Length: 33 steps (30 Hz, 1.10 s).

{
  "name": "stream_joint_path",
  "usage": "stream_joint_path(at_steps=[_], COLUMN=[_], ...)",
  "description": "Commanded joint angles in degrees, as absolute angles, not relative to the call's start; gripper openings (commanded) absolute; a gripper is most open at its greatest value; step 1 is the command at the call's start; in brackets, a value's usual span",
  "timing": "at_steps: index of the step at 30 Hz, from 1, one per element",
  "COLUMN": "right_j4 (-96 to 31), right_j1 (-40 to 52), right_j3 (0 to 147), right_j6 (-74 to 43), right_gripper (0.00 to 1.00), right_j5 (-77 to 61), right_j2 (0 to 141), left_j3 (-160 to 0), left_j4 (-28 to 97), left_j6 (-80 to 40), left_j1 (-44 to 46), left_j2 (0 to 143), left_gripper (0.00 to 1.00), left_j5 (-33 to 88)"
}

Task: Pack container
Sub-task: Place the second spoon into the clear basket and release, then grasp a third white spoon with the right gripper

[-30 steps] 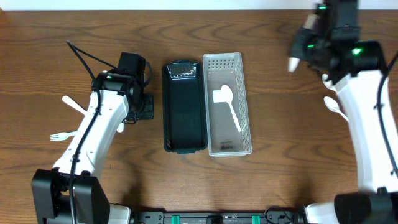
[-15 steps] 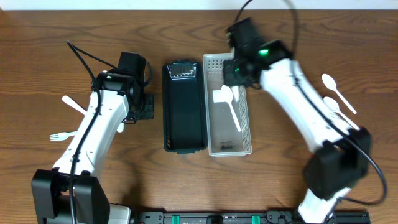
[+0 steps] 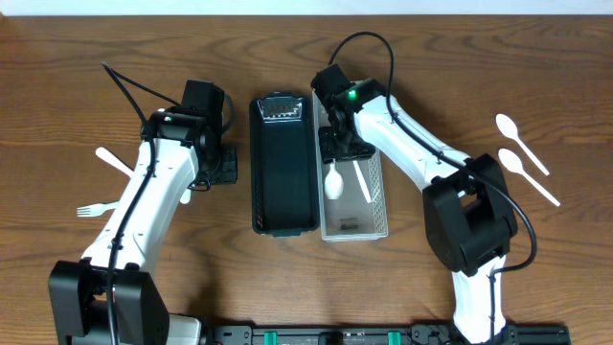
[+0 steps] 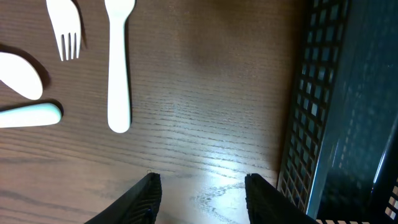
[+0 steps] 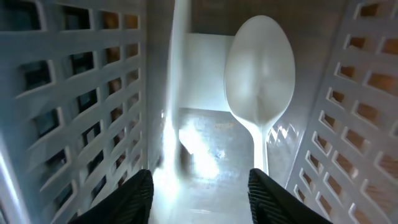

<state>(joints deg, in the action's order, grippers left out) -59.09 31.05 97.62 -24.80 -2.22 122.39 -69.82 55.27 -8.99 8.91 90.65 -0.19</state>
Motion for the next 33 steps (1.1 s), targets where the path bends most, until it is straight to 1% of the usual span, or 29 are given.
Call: stream_joint_path(at_steps=[1, 4, 6, 8, 9, 10, 11, 13, 16, 20, 23, 26, 28, 31, 33], right_j4=[-59.42, -61.1, -63.48, -65.67, -66.63, -67.7, -68.6, -71.94, -77.14, -80.23, -80.16, -79.35, -75.96, -69.87, -65.65], right_j1=[29.32, 26.87, 23.94, 20.51, 18.76, 16.64, 14.79, 10.35, 3.95, -5.74, -11.7, -15.57, -17.87, -20.47, -21.76], right_j3=[97.78, 99.85, 103.09, 106.56, 108.12, 109.71, 110.74, 111.98, 111.96, 110.26, 106.91, 102.13, 98.04, 92.2, 88.03], right_j6=[-22.76, -21.76, -20.38, -16.14, -13.69, -9.87, -5.41, 5.63, 14.37, 21.17, 28.69, 37.89, 40.6, 41.39, 43.24], right_gripper=[0.5, 0.47, 0.48, 0.5, 0.55, 0.7, 0.75, 0.76, 0.84, 0.87, 0.89, 0.88, 0.86, 0.89, 0.88], right_j5=[-2.83, -1.78, -0.45, -0.38, -0.4, -0.4, -0.43, 0.69, 5.37, 8.58, 4.6, 1.41, 1.43, 1.39, 1.04], right_j2=[120.36, 117.03, 113.8, 110.5, 109.03, 107.35, 106.04, 103.24, 101.32, 101.43, 101.75, 102.3, 102.35, 102.35, 102.35], left_j3=[-69.73, -69.73, -69.73, -69.73, -69.73, -69.73, -69.73, -69.73, -69.73, -69.73, -69.73, -69.73, -69.73, -69.73, -69.73], left_j4=[55.4, 55.4, 55.4, 55.46, 55.59, 55.7, 55.83, 56.07, 56.25, 56.29, 56.64, 56.75, 56.73, 56.75, 56.8], left_j6=[-8.64, -8.64, -8.64, -8.64, -8.64, -8.64, -8.64, -8.64, -8.64, -8.64, -8.67, -8.67, -8.67, -8.67, -8.67], left_j1=[9.08, 9.08, 9.08, 9.08, 9.08, 9.08, 9.08, 9.08, 9.08, 9.08, 9.08, 9.08, 9.08, 9.08, 9.08], left_j2=[91.09, 91.09, 91.09, 91.09, 91.09, 91.09, 91.09, 91.09, 91.09, 91.09, 91.09, 91.09, 91.09, 91.09, 91.09], left_gripper=[0.47, 0.47, 0.47, 0.47, 0.47, 0.47, 0.47, 0.47, 0.47, 0.47, 0.47, 0.47, 0.47, 0.47, 0.47], left_j5=[-0.47, -0.49, -0.49, -0.49, -0.49, -0.49, -0.49, -0.47, -0.49, -0.47, -0.47, -0.47, -0.47, -0.47, -0.47])
